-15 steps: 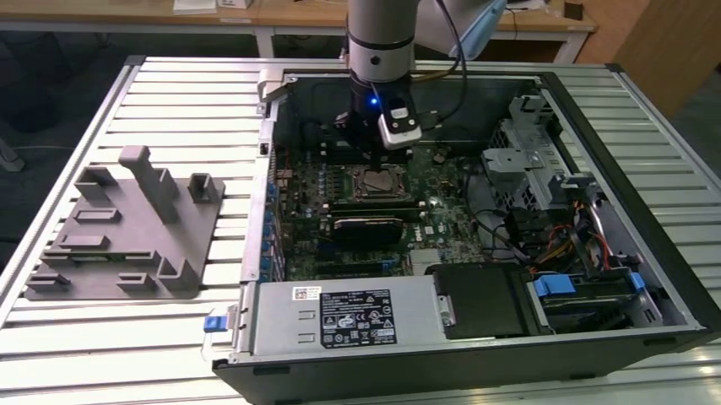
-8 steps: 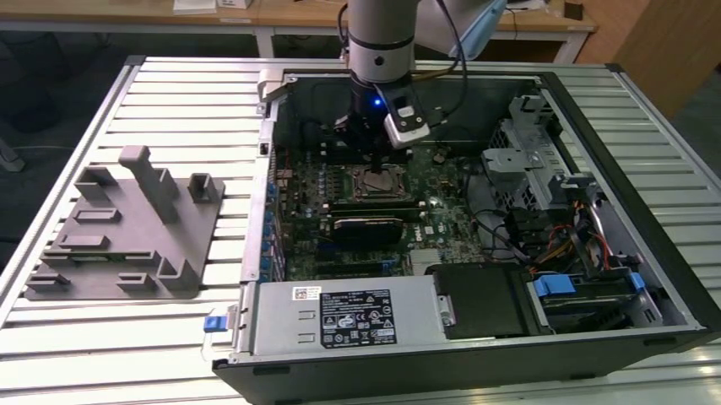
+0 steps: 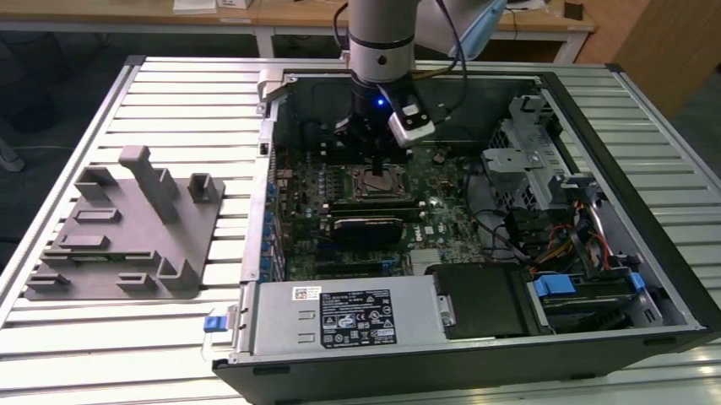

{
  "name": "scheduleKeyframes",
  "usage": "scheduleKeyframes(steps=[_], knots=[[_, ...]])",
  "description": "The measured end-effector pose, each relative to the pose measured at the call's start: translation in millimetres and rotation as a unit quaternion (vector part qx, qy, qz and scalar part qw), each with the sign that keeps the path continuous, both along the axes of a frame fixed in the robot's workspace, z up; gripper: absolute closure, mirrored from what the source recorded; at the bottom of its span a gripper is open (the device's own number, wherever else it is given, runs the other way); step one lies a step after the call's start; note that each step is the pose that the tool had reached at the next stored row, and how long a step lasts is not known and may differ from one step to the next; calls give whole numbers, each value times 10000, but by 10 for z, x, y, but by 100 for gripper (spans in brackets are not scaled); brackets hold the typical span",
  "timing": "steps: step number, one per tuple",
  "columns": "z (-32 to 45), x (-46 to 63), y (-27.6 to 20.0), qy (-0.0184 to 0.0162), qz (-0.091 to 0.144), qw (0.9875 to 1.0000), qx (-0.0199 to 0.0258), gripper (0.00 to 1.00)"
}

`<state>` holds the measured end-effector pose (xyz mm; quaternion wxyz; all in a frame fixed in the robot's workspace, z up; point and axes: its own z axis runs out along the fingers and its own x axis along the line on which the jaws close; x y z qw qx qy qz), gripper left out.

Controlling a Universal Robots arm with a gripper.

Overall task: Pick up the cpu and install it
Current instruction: 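Install the first cpu locking lever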

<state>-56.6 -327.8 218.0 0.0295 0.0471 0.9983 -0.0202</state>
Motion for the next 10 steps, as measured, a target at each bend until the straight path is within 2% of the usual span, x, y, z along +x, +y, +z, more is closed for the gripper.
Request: scheduleKeyframes(steps=[6, 10], knots=[[-6, 66, -1, 0, 201, 9998, -3, 89], [-6, 70, -23, 0, 251, 9997, -5, 89]])
